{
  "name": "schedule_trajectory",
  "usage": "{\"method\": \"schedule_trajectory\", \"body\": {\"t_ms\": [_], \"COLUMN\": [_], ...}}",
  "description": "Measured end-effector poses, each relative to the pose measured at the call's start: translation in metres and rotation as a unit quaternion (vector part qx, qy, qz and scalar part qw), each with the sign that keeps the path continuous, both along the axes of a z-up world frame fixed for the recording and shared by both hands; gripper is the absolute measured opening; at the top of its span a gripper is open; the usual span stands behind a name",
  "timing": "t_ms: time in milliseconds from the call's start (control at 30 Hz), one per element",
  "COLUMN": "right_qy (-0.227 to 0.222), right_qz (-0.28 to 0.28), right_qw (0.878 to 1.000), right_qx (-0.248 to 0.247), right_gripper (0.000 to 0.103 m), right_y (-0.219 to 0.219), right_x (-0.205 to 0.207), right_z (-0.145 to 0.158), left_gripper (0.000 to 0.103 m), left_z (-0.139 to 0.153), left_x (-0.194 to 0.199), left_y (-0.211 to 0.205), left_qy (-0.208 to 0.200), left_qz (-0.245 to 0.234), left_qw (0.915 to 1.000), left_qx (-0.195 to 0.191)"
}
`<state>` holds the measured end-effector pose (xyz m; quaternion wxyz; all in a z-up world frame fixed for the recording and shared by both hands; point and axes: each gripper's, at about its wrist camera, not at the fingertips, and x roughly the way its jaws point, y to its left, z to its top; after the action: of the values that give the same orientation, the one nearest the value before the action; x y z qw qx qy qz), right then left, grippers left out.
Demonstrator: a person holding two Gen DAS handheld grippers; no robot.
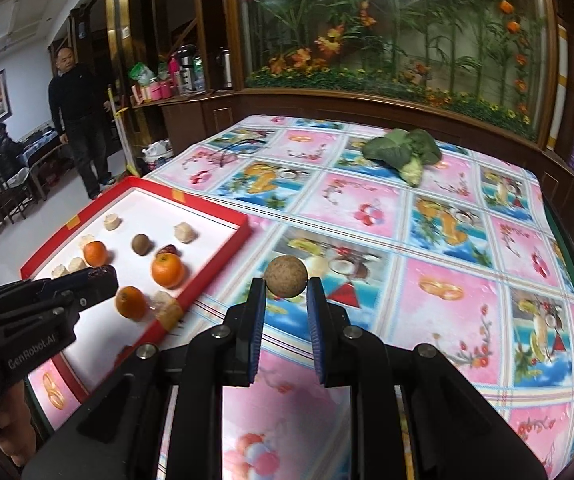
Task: Organize fruits
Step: 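Carry the date and the kiwi over the white tray, then open both tools to drop the date and kiwi into the tray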
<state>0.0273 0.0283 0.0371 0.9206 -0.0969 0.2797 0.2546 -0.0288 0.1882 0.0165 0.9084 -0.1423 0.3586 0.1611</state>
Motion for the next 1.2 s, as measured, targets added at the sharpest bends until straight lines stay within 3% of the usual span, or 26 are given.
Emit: {"method": "schedule_trajectory", "body": {"t_ms": [233, 567, 933, 967, 1033, 1067, 1100, 1167, 1200], "right_qy": [0.018, 0.051, 0.092, 0.099, 0.107, 0.105, 0.104, 0.103, 0.099], "right_qz": [0.048, 0.12, 0.144, 0.144, 0.145, 0.146, 0.142, 0.137, 0.135], "right_qw": [0.999, 0.991, 0.985, 0.985, 0.983, 0.984, 0.984, 0.985, 0.986], "right_qx": [0.009, 0.001, -0.015, -0.015, -0.017, -0.019, -0.021, -0.014, -0.011], "right_gripper": [0.023, 0.023, 0.023, 0.023, 0.024, 0.03, 0.043, 0.055, 0.056], "right_y": [0.039, 0.116, 0.164, 0.163, 0.161, 0.159, 0.157, 0.15, 0.147], "right_x": [0.011, 0.034, 0.067, 0.068, 0.067, 0.065, 0.064, 0.062, 0.061], "right_z": [0.002, -0.009, -0.028, -0.031, -0.035, -0.036, -0.036, -0.034, -0.033], "left_gripper": [0.022, 0.022, 0.023, 0.027, 0.046, 0.055, 0.057, 0.062, 0.066], "left_z": [-0.01, -0.02, -0.024, -0.025, -0.027, -0.028, -0.027, -0.028, -0.028], "left_x": [-0.002, -0.004, -0.001, -0.001, 0.0, -0.001, -0.001, -0.001, 0.0], "left_y": [0.029, 0.044, 0.056, 0.06, 0.067, 0.069, 0.071, 0.072, 0.073], "left_qy": [0.023, 0.044, 0.056, 0.059, 0.064, 0.064, 0.061, 0.063, 0.066], "left_qz": [0.038, 0.053, 0.081, 0.092, 0.105, 0.113, 0.117, 0.123, 0.124], "left_qw": [0.999, 0.9976, 0.9949, 0.9939, 0.9924, 0.9915, 0.9912, 0.9903, 0.99], "left_qx": [0.002, 0.003, 0.018, 0.016, 0.01, 0.008, 0.009, 0.014, 0.013]}}
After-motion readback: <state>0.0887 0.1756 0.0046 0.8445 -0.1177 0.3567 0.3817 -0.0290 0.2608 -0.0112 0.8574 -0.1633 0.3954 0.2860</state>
